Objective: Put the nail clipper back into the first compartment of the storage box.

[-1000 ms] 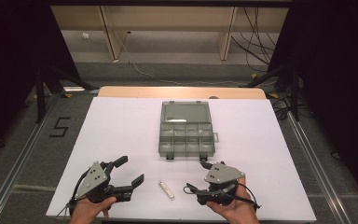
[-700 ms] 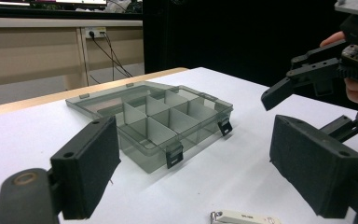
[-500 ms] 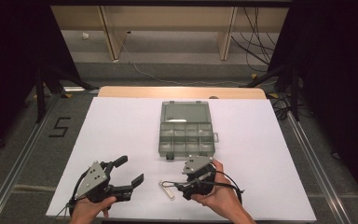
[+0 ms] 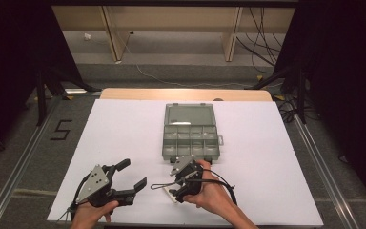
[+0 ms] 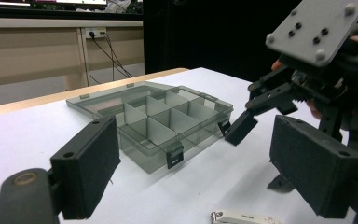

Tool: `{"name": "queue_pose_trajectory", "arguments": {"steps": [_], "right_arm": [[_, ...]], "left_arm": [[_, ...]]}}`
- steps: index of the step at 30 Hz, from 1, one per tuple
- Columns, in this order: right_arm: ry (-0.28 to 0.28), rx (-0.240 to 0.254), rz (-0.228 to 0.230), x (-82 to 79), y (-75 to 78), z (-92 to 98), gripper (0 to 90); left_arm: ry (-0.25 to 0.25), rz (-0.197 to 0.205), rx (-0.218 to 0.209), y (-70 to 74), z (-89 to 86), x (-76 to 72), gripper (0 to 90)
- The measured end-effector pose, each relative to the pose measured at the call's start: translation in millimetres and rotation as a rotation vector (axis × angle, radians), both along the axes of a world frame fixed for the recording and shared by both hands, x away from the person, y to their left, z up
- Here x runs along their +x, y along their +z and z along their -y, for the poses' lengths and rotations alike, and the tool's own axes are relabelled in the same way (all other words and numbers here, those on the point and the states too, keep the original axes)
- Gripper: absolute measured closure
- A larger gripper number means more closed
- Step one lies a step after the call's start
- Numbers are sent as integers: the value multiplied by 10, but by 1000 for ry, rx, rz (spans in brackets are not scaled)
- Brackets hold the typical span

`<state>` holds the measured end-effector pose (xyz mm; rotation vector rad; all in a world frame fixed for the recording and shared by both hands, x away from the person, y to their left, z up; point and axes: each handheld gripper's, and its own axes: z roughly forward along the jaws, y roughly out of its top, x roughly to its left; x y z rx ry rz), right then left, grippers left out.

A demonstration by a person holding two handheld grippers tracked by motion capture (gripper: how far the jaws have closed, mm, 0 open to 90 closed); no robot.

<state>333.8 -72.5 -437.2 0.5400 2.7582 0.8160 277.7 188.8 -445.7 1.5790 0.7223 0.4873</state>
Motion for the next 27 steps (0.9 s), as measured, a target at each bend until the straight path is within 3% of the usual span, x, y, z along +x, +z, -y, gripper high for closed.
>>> {"name": "queue_pose_trajectory", "arguments": {"steps": [8, 27], "right_arm": [[47, -47, -56, 37, -72, -179, 273], [93, -140, -124, 73, -194, -345, 397]], "left_arm": [[-1, 3, -3, 3, 1, -2, 155], [8, 13, -14, 8, -5, 2, 155]]}}
